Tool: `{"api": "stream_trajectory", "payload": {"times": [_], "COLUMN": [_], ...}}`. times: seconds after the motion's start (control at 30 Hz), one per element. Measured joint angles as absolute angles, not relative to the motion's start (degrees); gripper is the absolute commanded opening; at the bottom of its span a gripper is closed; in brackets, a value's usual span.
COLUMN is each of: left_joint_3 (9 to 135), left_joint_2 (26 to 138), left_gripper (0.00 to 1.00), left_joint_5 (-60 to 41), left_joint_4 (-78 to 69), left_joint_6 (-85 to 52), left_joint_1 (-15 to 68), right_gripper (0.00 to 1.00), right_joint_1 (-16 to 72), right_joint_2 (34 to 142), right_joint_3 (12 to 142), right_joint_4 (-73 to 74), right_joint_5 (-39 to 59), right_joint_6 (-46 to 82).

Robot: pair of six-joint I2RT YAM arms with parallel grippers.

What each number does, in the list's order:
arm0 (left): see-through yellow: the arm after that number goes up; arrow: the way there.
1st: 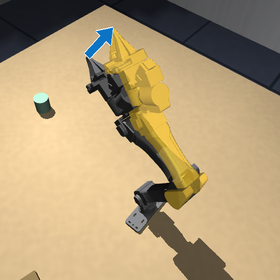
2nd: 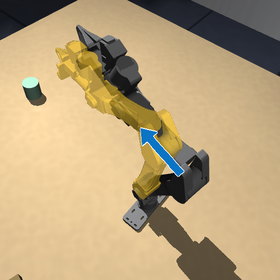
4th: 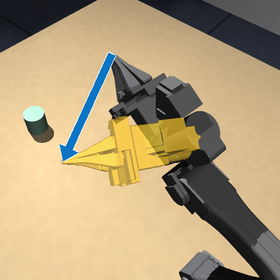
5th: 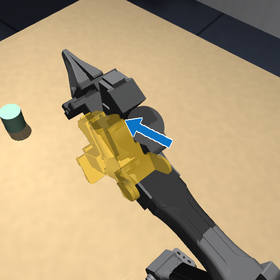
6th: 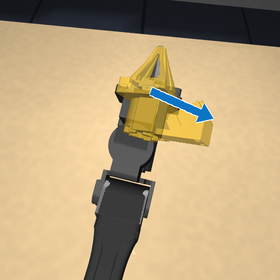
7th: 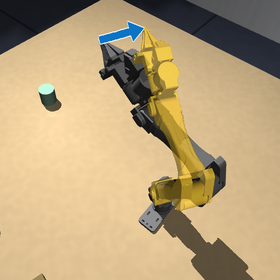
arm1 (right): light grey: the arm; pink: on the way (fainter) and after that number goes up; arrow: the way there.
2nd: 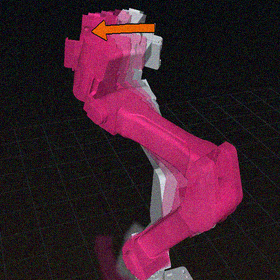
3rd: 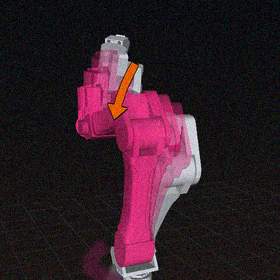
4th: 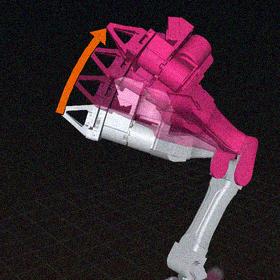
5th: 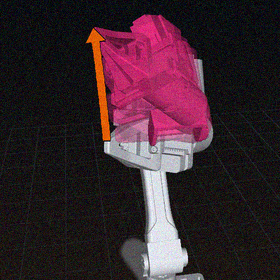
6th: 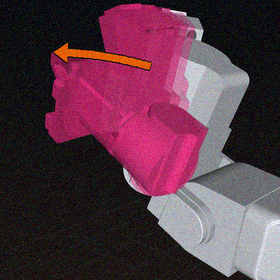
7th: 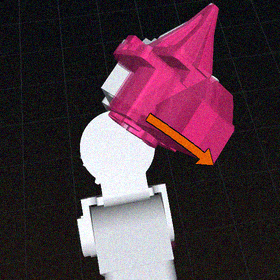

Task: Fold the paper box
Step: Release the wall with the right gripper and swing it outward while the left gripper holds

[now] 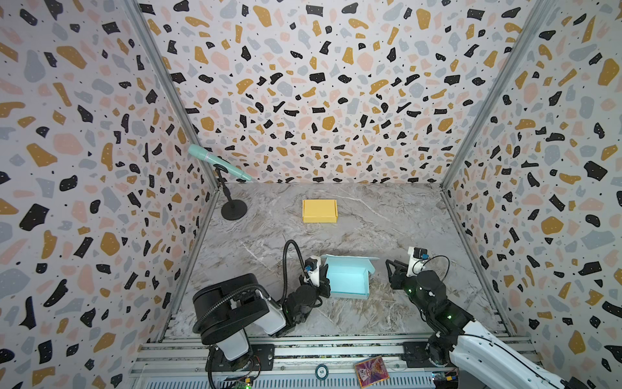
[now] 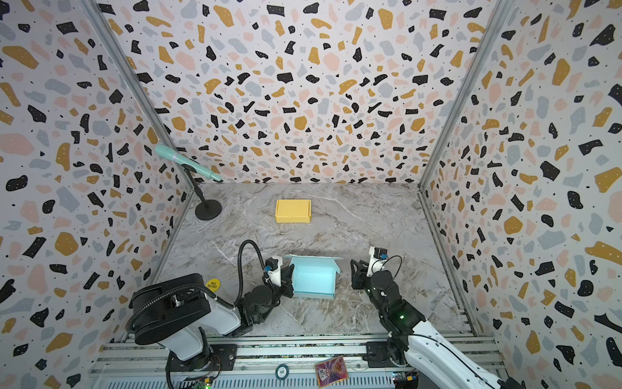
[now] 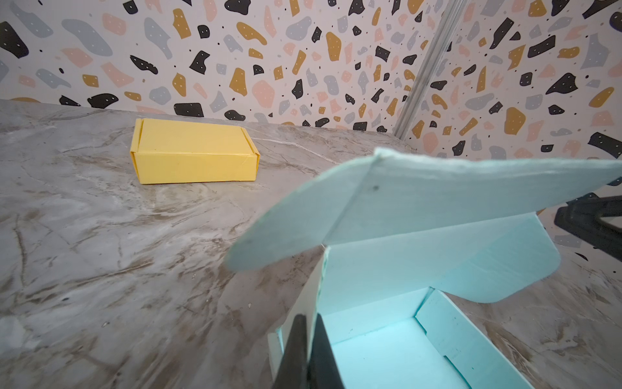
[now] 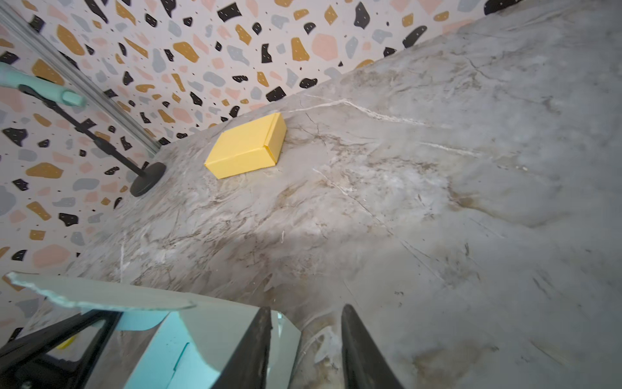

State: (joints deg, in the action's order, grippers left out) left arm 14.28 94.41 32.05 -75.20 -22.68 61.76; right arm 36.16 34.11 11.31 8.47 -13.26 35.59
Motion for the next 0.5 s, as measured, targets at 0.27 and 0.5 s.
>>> {"api": "stream_trajectory", "payload": {"times": [0.27, 0.5], "left_joint_3": [14.66, 14.66], "left_joint_2": [94.41, 94.41], "left_gripper": [0.00, 0.00], "left_joint_5": [32.05, 32.03], "left_joint_4": [-74.65, -74.67], "left_joint_6": [-22.52, -23.42], "left_joint_1": [61.76, 61.84], "right_gripper": [0.34, 0.28], "right_joint_1": [35.79, 39.07], "right_joint_2": [43.68, 47.00], "right_joint_3": [11.42, 11.42], "right_joint_4": [9.56, 14.31], "right_joint_5": [-8.27, -5.78], "right_joint_6": [35.97, 35.90]}}
